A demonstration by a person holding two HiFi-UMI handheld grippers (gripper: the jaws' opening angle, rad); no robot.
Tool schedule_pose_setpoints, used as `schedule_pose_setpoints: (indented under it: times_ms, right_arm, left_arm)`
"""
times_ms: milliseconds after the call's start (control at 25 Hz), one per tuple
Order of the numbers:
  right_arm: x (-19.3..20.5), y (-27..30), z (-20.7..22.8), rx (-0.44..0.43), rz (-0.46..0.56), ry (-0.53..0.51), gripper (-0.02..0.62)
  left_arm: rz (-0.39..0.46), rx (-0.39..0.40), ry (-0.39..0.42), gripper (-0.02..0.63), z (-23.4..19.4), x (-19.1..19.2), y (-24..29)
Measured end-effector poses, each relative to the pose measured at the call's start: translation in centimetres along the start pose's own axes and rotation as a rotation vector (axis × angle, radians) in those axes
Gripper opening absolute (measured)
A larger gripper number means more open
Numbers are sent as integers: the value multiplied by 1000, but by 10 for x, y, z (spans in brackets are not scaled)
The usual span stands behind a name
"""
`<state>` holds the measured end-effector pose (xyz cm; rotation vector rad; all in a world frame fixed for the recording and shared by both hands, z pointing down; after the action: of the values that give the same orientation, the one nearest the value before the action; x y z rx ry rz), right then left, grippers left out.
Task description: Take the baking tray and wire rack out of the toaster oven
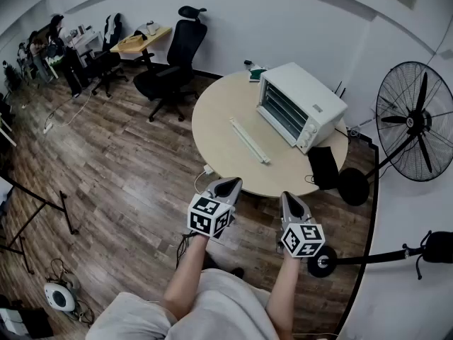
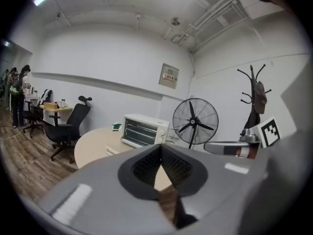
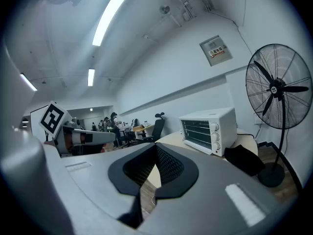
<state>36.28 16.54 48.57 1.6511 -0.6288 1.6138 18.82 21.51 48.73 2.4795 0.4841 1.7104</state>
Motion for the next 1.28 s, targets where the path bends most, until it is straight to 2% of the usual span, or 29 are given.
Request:
schedule_pose_setpoints:
  times_ms: [240,440,720,920,1280]
  right_arm:
    - [0,8,-8,8,6,15,-2]
    - [-4,20,-10,27,19,52,-2]
    - [-16,58,-19,98,25,79,-2]
    - [-14,97,-37,131,9,70,-1]
    - [-12,160,-69,192,-34,55,-1]
  left_arm:
    - [1,13,-7,55,-13,-4,0]
    - [-8,10,-44,55,-34,-5,5]
    - [1,15,-44,55,-81,-39,4]
    - [6,35,-101,55,-131,-55,6]
    - [3,99,-154,55,-209,-80,17]
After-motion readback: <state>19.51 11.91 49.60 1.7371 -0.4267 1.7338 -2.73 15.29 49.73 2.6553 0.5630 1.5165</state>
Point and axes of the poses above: the fingertips, and each gripper's own axes: y forward along the fingers, z to its right, x out of its underside, the point moved 3 cm from there along -y, backward along the fingers, and after that the axes turned 10 degrees about -y, right-handed, at the moved point
